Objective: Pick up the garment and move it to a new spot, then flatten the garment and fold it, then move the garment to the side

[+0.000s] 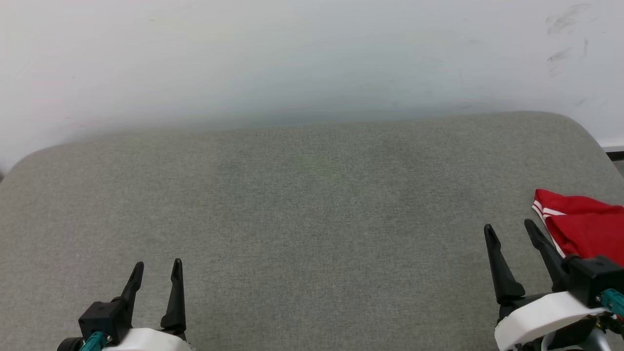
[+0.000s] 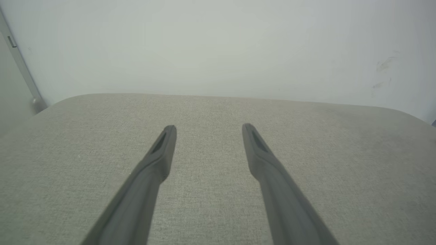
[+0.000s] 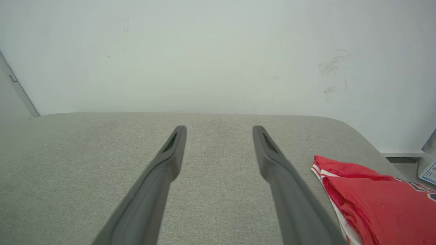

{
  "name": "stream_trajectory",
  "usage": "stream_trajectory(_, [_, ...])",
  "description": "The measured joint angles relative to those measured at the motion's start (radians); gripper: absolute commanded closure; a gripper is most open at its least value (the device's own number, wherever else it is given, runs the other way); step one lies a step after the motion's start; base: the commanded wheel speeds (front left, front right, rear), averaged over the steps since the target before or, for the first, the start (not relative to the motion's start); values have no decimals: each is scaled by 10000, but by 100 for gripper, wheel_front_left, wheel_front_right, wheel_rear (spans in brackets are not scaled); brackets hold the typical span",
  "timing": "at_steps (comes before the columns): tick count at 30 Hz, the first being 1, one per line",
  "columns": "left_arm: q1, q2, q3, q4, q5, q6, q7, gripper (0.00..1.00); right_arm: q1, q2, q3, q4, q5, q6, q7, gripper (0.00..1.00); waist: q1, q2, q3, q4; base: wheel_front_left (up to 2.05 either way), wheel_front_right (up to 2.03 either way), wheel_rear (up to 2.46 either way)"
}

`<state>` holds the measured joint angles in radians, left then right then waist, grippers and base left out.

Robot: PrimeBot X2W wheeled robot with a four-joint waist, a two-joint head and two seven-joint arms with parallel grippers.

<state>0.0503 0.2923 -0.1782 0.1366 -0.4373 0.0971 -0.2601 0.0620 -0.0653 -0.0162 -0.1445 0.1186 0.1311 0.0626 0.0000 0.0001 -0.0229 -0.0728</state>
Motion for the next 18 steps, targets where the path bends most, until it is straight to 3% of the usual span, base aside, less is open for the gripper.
stream_trajectory(6, [-45,23,54,-136,217,6,-2,0,4,17,-29,-31,0,0,15,0,0,0,17,19,0,0,0])
stream_trajectory(7, [-33,17,54,-121,238,4,4,100,6,17,-29,0,4,0,38,100,0,0,21,21,0,0,0])
stream_trajectory(11, [196,-205,-56,221,184,-2,52,100,108,23,-6,397,79,0,73,100,0,0,24,27,0,0,0])
stream_trajectory(18, [209,-414,178,337,-897,-196,389,100,93,23,-21,731,1467,0,73,100,0,0,38,67,0,0,0])
